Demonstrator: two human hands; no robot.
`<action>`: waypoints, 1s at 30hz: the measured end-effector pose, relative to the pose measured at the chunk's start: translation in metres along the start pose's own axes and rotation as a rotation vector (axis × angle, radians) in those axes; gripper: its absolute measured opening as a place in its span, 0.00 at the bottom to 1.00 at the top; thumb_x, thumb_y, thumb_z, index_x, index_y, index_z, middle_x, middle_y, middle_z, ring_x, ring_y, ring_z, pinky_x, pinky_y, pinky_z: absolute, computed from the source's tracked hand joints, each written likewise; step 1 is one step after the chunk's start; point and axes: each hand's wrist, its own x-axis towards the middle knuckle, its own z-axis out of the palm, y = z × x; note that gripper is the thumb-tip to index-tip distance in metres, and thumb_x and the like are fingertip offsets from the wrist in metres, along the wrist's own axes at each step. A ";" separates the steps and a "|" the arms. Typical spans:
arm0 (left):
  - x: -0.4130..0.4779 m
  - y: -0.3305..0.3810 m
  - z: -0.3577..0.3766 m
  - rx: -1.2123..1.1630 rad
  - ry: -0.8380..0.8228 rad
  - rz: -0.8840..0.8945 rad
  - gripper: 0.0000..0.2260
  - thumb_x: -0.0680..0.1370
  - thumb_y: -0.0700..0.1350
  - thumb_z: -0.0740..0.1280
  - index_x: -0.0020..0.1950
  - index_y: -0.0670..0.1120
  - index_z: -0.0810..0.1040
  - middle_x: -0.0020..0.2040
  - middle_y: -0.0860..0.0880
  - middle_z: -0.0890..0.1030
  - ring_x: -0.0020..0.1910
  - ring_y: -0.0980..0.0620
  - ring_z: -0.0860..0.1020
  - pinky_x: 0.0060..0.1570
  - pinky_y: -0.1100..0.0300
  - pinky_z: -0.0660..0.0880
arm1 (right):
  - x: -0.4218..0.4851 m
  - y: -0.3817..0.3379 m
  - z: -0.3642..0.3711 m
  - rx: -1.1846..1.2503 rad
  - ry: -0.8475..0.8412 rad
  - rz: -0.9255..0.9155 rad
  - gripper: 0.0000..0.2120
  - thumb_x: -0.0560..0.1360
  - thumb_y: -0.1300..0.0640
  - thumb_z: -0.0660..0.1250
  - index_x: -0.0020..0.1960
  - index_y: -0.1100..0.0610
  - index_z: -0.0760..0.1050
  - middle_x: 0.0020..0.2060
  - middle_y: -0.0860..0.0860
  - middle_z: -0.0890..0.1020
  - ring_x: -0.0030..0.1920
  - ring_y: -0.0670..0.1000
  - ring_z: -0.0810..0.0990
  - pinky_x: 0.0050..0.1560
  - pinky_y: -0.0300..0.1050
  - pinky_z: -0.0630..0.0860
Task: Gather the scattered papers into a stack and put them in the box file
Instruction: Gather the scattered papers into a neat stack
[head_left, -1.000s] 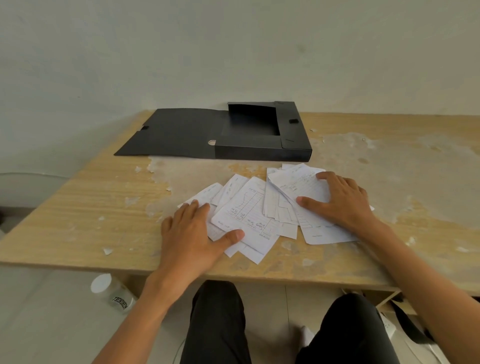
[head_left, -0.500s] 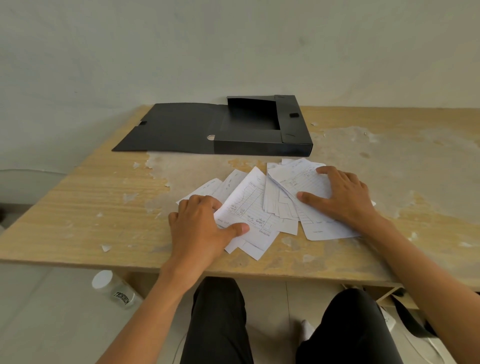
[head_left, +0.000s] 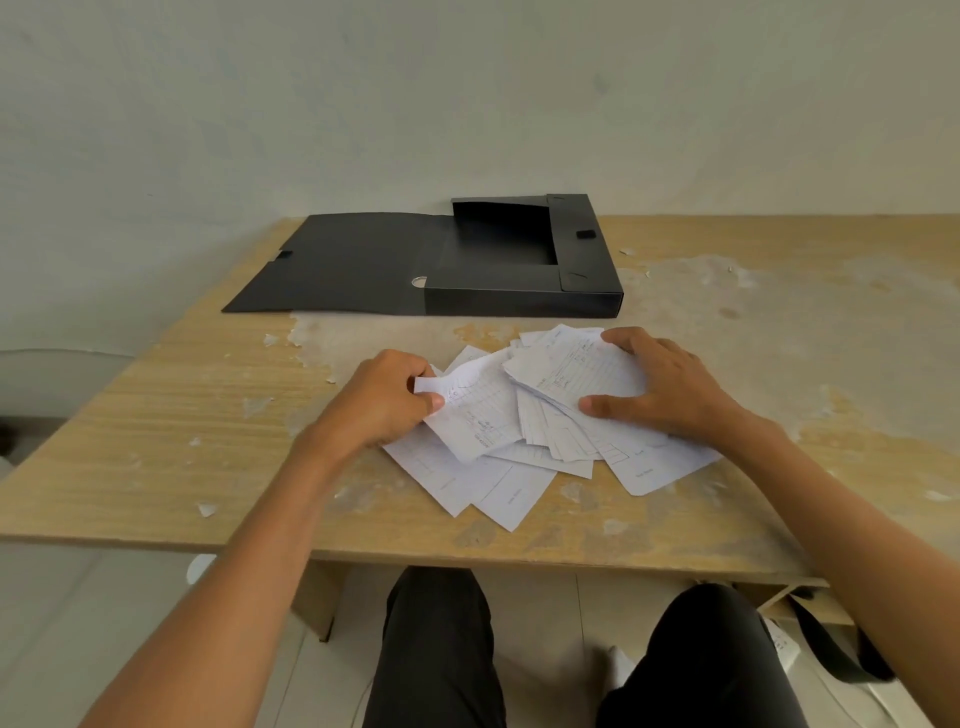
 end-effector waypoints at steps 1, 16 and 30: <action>0.006 -0.001 -0.004 0.003 -0.035 0.010 0.05 0.76 0.42 0.67 0.40 0.47 0.77 0.36 0.51 0.76 0.35 0.53 0.73 0.33 0.60 0.67 | 0.000 -0.001 -0.001 0.012 -0.012 -0.013 0.39 0.65 0.34 0.69 0.70 0.47 0.61 0.67 0.49 0.71 0.65 0.54 0.70 0.68 0.56 0.63; 0.031 0.001 0.006 -0.022 0.032 0.140 0.25 0.74 0.48 0.70 0.68 0.54 0.65 0.54 0.48 0.76 0.49 0.48 0.77 0.39 0.59 0.74 | 0.012 -0.011 0.002 0.238 -0.057 -0.091 0.35 0.67 0.35 0.66 0.69 0.47 0.61 0.68 0.50 0.72 0.66 0.53 0.72 0.66 0.53 0.69; -0.025 0.002 0.019 0.078 0.391 0.102 0.26 0.75 0.62 0.62 0.65 0.47 0.65 0.64 0.47 0.72 0.59 0.49 0.72 0.50 0.59 0.68 | 0.021 -0.035 0.019 -0.163 0.103 -0.132 0.36 0.71 0.29 0.52 0.70 0.50 0.63 0.64 0.50 0.77 0.65 0.54 0.73 0.74 0.56 0.54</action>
